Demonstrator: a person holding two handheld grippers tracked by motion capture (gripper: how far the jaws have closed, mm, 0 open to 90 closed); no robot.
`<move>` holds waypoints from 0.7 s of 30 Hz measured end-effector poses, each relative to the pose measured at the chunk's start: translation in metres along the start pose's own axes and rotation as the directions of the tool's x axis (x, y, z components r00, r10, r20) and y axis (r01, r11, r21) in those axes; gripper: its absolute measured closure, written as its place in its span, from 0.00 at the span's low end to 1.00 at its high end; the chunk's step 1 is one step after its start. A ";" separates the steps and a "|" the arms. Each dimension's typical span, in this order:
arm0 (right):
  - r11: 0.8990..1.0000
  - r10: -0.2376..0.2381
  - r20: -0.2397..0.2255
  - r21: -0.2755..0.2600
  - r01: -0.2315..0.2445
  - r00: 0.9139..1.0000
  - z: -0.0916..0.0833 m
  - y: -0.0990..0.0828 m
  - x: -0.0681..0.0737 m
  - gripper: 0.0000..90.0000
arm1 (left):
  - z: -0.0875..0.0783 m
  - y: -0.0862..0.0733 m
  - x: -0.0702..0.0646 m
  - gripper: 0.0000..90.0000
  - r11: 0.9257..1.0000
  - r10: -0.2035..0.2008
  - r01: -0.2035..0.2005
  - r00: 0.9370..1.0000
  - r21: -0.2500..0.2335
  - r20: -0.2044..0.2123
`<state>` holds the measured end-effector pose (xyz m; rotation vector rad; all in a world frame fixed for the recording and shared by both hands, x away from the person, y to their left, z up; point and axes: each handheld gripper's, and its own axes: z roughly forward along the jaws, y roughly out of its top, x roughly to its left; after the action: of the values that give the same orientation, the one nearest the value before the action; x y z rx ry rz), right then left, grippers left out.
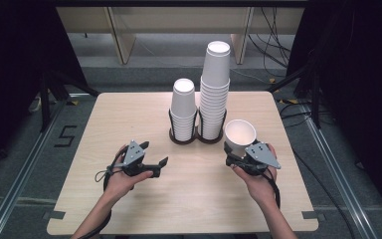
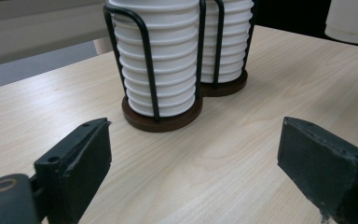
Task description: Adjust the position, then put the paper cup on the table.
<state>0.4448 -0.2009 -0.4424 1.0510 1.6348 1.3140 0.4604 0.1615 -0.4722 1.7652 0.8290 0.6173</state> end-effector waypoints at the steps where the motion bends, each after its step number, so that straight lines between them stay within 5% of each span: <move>1: 1.000 0.002 0.000 0.004 -0.002 1.000 0.000 0.000 0.000 0.20 | -0.001 0.000 0.001 0.10 1.000 -0.006 0.006 1.000 -0.004 -0.002; 21: 1.000 0.002 0.045 0.012 -0.002 0.999 -0.003 -0.011 -0.021 0.20 | -0.009 -0.009 0.005 0.10 0.999 -0.034 0.033 0.999 -0.022 -0.028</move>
<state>0.4486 -0.2231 -0.4513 1.0817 1.6105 1.2751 0.4551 0.1727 -0.4778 1.7235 0.8664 0.6280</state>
